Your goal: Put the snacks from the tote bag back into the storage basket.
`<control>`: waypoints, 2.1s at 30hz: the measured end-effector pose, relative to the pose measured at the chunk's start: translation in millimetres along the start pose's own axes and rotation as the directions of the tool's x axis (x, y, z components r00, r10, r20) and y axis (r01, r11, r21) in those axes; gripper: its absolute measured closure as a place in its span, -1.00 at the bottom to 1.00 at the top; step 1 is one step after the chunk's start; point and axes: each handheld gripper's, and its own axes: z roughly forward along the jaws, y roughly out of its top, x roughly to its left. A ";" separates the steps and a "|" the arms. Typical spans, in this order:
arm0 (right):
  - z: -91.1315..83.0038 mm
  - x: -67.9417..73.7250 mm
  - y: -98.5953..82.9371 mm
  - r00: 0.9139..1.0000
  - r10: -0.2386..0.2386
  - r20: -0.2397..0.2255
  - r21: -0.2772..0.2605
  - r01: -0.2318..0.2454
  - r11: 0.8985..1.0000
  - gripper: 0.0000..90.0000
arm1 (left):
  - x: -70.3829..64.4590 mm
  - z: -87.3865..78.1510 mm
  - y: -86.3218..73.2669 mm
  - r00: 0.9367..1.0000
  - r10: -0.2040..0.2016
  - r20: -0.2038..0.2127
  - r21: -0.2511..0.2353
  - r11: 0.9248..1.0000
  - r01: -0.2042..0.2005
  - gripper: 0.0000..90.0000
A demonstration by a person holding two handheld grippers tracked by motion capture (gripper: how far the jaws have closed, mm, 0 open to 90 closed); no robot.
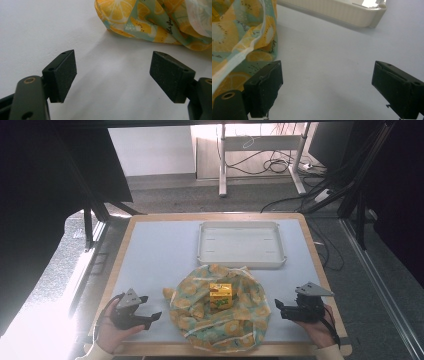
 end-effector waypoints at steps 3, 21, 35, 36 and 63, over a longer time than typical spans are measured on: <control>0.7 -1.3 -3.1 1.000 0.013 -0.002 0.006 -0.013 1.000 -0.76 | 2.1 -0.1 0.1 0.999 -0.024 0.028 -0.010 1.000 0.024 -0.52; -0.9 6.0 -6.7 1.000 -0.016 -0.007 0.010 0.016 1.000 -0.73 | 2.6 -6.7 2.0 1.000 -0.020 0.019 -0.007 1.000 0.020 -0.46; -2.9 4.0 -8.7 1.000 -0.011 0.014 0.019 0.010 1.000 -0.72 | 0.0 -14.3 8.2 1.000 -0.013 0.016 -0.020 1.000 0.013 -0.46; -3.2 3.9 -8.9 1.000 -0.010 0.015 0.019 0.010 1.000 -0.72 | -0.7 -15.3 9.4 1.000 -0.010 0.015 -0.020 1.000 0.011 -0.46; -2.8 4.4 -9.5 1.000 -0.012 0.016 0.027 0.012 1.000 -0.72 | -6.2 -25.8 31.9 0.999 0.020 0.050 -0.021 1.000 -0.019 -0.42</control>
